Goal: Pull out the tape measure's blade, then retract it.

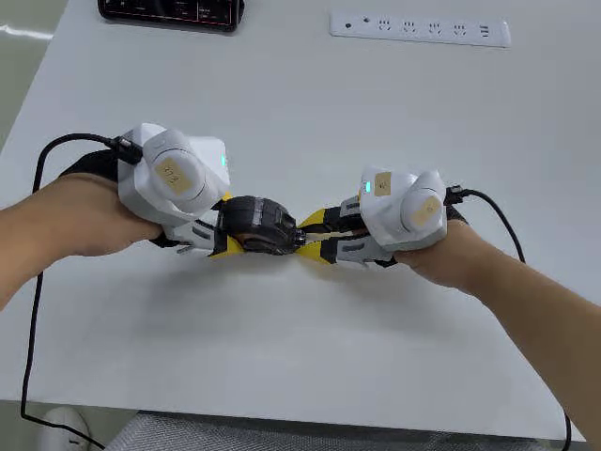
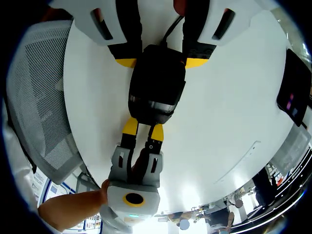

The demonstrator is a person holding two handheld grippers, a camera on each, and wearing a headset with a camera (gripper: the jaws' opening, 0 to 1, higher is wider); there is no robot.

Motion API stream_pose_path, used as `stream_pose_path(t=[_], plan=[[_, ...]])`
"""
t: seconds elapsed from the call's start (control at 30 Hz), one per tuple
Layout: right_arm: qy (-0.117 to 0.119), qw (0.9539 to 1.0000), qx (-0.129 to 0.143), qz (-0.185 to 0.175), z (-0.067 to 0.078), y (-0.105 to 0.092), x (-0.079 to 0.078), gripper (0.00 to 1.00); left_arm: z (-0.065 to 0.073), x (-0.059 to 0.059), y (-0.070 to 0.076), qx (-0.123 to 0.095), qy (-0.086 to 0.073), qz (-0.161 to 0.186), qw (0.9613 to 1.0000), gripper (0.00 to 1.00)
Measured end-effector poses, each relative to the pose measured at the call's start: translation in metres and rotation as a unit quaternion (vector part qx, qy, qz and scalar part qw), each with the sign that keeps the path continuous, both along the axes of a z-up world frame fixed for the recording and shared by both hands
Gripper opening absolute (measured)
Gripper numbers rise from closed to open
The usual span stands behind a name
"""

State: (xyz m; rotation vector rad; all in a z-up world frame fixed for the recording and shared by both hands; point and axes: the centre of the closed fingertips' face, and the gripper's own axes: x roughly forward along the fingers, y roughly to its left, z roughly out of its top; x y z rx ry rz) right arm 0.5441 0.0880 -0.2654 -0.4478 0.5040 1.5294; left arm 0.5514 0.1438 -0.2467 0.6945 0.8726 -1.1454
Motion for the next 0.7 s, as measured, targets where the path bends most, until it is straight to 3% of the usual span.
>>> stream_pose_path(t=[0.7], plan=[[-0.021, 0.9997, -0.004, 0.005, 0.0019, -0.0031, 0.0014, 0.08, -0.0006, -0.0002, 0.0011, 0.003, -0.003, -0.007, 1.0000, 0.26]])
